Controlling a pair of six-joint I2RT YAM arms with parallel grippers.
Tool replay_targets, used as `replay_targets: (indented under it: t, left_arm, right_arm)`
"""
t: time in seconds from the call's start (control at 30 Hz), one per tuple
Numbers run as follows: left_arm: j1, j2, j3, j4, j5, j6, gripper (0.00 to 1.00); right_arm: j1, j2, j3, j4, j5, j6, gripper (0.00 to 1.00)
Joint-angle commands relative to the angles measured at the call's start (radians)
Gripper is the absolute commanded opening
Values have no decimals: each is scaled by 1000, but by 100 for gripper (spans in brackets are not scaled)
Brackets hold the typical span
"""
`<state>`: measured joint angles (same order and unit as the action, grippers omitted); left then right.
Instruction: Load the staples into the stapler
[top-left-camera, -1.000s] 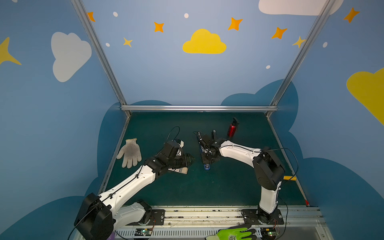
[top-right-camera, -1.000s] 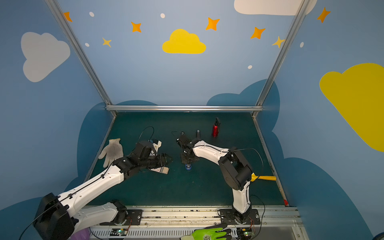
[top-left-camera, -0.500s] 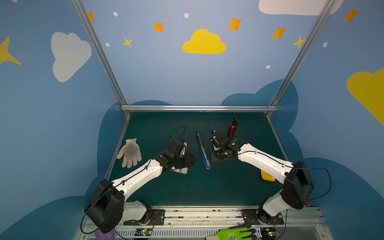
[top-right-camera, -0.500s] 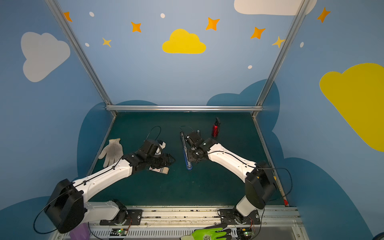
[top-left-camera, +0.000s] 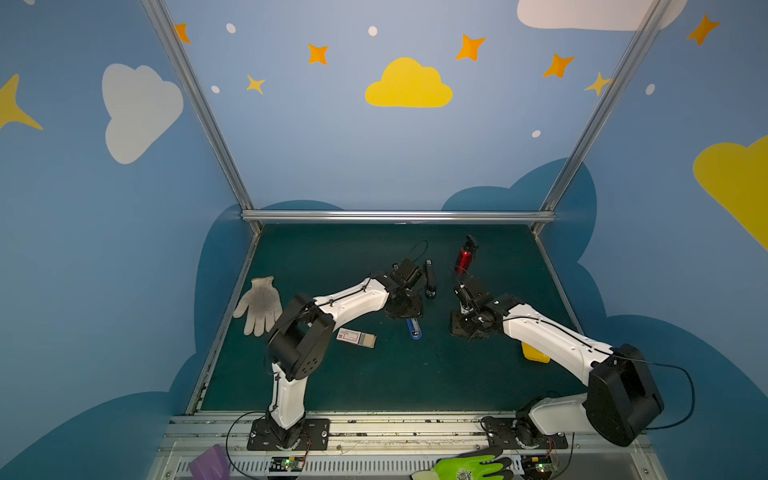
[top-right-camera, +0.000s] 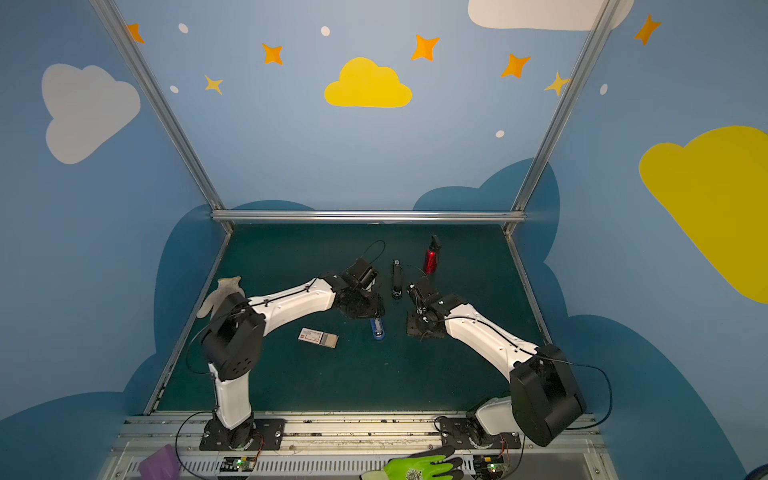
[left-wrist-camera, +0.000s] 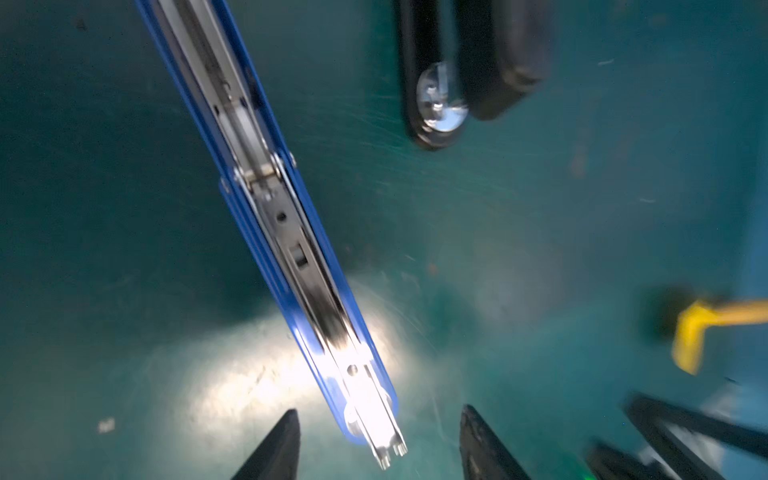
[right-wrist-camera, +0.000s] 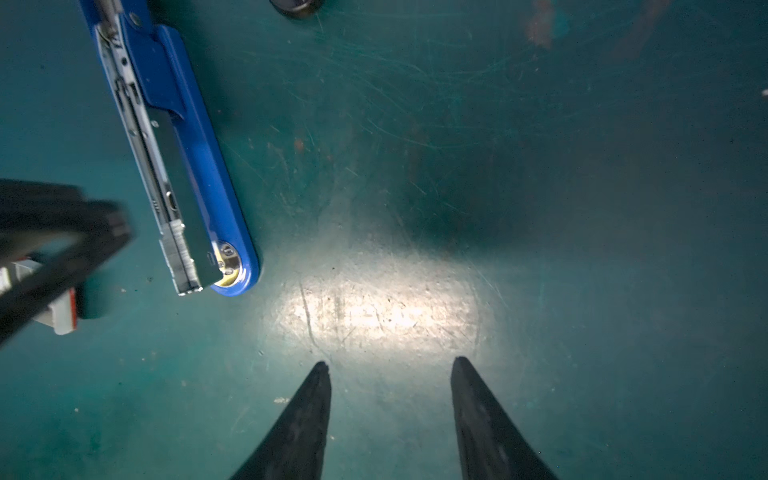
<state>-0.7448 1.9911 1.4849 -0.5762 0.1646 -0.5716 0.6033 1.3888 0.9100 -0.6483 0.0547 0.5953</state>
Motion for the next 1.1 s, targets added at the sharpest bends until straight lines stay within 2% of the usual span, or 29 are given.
replay_targets:
  t: [0.0, 0.23, 0.5, 0.8, 0.93, 1.07]
  left_arm:
    - [-11, 64, 75, -203, -162, 31, 60]
    - [5, 123, 112, -272, -244, 71, 57]
    - [123, 33, 2, -252, -278, 119, 56]
    - [221, -4, -51, -263, -330, 157, 54]
    - [216, -51, -54, -214, -279, 222, 56]
    - [206, -42, 25, -198, -210, 312, 58]
  right_arm:
    - [-10, -27, -13, 43, -24, 5, 48]
    - [-28, -10, -10, 66, -45, -5, 48]
    - [-28, 44, 15, 96, -83, -8, 48]
    - [-28, 70, 48, 96, -90, -23, 48]
    - [-35, 73, 59, 95, -88, -37, 48]
    - [-51, 63, 64, 95, -95, -45, 48]
